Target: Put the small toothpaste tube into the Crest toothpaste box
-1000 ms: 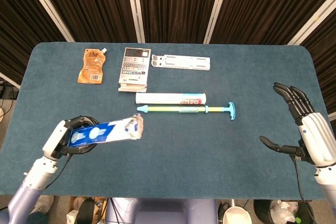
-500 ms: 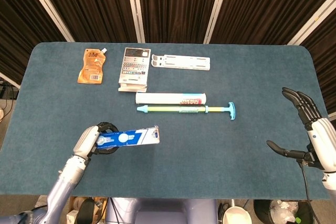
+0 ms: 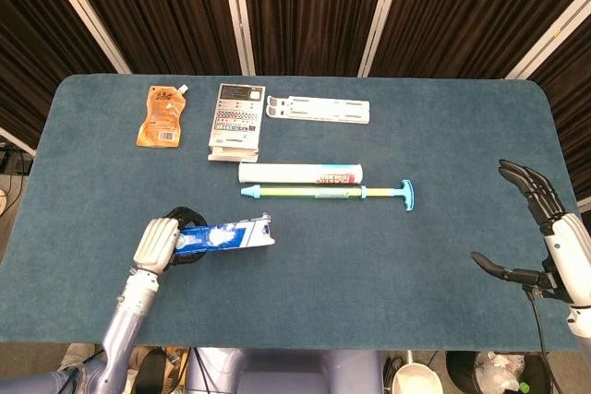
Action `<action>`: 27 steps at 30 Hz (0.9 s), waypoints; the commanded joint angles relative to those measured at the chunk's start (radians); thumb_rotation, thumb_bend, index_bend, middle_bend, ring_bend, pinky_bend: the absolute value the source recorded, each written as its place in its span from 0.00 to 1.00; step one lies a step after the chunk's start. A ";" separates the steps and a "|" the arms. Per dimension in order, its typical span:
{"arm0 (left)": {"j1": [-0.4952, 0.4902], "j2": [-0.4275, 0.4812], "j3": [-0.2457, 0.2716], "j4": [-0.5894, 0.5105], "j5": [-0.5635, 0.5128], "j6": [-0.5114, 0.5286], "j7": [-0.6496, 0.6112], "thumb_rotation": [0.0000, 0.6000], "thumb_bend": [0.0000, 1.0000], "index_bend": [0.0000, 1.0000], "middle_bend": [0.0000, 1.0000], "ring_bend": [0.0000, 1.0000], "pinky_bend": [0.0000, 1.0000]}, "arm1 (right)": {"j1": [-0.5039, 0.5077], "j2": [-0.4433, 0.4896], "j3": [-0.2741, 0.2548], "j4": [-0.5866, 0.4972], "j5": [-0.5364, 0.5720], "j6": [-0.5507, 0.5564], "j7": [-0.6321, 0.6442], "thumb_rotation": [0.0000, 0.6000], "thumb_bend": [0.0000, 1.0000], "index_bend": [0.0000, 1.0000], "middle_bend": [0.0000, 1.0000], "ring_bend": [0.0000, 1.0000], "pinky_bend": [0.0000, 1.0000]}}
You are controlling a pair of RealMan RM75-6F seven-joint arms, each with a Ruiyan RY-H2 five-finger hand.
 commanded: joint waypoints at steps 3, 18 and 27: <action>0.009 -0.026 0.011 0.042 0.001 -0.025 0.006 1.00 0.38 0.51 0.47 0.27 0.43 | 0.004 -0.013 -0.003 0.014 0.003 -0.007 0.000 1.00 0.19 0.10 0.09 0.10 0.00; 0.003 0.056 0.015 -0.048 -0.013 -0.091 0.157 1.00 0.20 0.29 0.09 0.00 0.17 | 0.022 -0.009 0.012 0.027 0.048 -0.029 0.017 1.00 0.19 0.10 0.09 0.10 0.00; 0.033 0.182 -0.006 -0.259 -0.086 -0.055 0.329 1.00 0.16 0.27 0.07 0.00 0.13 | 0.055 -0.014 0.026 0.029 0.098 -0.092 -0.042 1.00 0.19 0.10 0.09 0.10 0.00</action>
